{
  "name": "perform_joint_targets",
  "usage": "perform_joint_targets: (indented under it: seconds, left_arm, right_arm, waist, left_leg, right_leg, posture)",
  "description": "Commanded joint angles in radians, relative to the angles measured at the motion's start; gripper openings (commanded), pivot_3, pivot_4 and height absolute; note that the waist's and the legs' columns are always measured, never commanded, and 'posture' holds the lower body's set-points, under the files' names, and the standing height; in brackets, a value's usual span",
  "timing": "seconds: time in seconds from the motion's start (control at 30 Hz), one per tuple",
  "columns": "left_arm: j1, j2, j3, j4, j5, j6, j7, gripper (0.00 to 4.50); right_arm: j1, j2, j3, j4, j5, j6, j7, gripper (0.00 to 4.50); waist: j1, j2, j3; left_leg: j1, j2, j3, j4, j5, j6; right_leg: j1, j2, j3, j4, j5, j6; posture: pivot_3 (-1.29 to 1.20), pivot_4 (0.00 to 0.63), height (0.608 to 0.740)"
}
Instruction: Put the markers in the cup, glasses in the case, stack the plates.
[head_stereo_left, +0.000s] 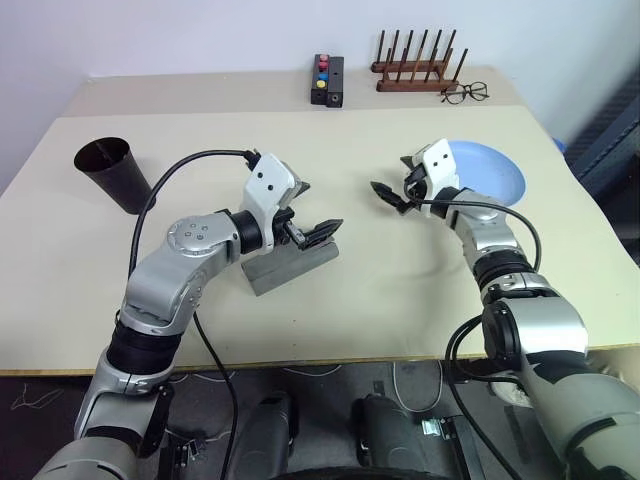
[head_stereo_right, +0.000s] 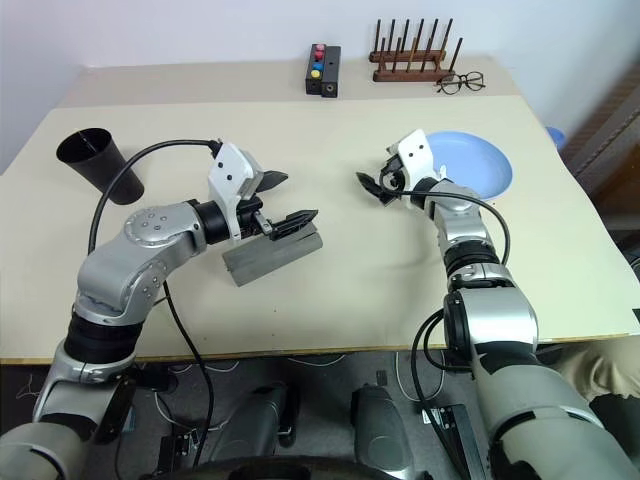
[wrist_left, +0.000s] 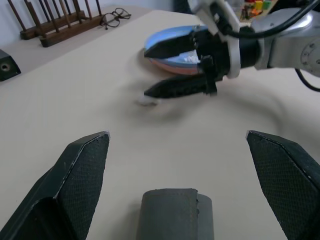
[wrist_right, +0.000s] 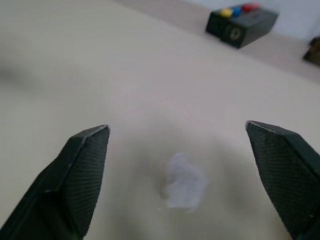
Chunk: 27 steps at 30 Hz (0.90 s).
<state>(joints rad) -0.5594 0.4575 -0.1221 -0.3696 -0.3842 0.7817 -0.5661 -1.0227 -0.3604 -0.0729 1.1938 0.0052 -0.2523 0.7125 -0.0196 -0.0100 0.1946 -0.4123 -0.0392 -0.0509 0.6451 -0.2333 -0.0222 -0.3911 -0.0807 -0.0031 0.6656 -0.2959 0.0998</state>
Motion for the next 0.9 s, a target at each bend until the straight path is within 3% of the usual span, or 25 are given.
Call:
perform_joint_targets:
  seconds: [0.03, 0.57, 0.7, 0.9]
  left_arm:
    - [0.011, 0.018, 0.049, -0.074, -0.013, 0.024, 0.021, 4.50]
    - [0.090, 0.060, 0.131, -0.240, -0.054, 0.165, 0.104, 4.50]
    - [0.103, 0.062, 0.141, -0.262, -0.062, 0.182, 0.118, 4.50]
    - [0.097, 0.065, 0.138, -0.259, -0.068, 0.183, 0.126, 4.50]
  right_arm:
    - [-0.024, 0.013, 0.006, 0.012, -0.006, 0.001, -0.003, 4.46]
    - [-0.051, 0.055, -0.003, 0.099, -0.024, 0.052, -0.088, 4.46]
    - [-0.063, 0.048, -0.012, 0.106, -0.021, 0.059, -0.112, 3.15]
    - [-0.068, 0.035, -0.012, 0.108, -0.036, 0.060, -0.134, 0.01]
  waist:
    - [0.000, 0.000, 0.000]
    - [0.000, 0.000, 0.000]
    - [0.000, 0.000, 0.000]
    - [0.000, 0.000, 0.000]
  left_leg:
    - [0.000, 0.000, 0.000, 0.000, 0.000, 0.000]
    - [0.000, 0.000, 0.000, 0.000, 0.000, 0.000]
    - [0.000, 0.000, 0.000, 0.000, 0.000, 0.000]
    - [0.000, 0.000, 0.000, 0.000, 0.000, 0.000]
  right_leg:
    - [0.000, 0.000, 0.000, 0.000, 0.000, 0.000]
    - [0.000, 0.000, 0.000, 0.000, 0.000, 0.000]
    - [0.000, 0.000, 0.000, 0.000, 0.000, 0.000]
    - [0.000, 0.000, 0.000, 0.000, 0.000, 0.000]
  posture:
    - [0.00, 0.150, 0.740]
    - [0.00, 0.150, 0.740]
    - [0.00, 0.150, 0.740]
    - [0.00, 0.150, 0.740]
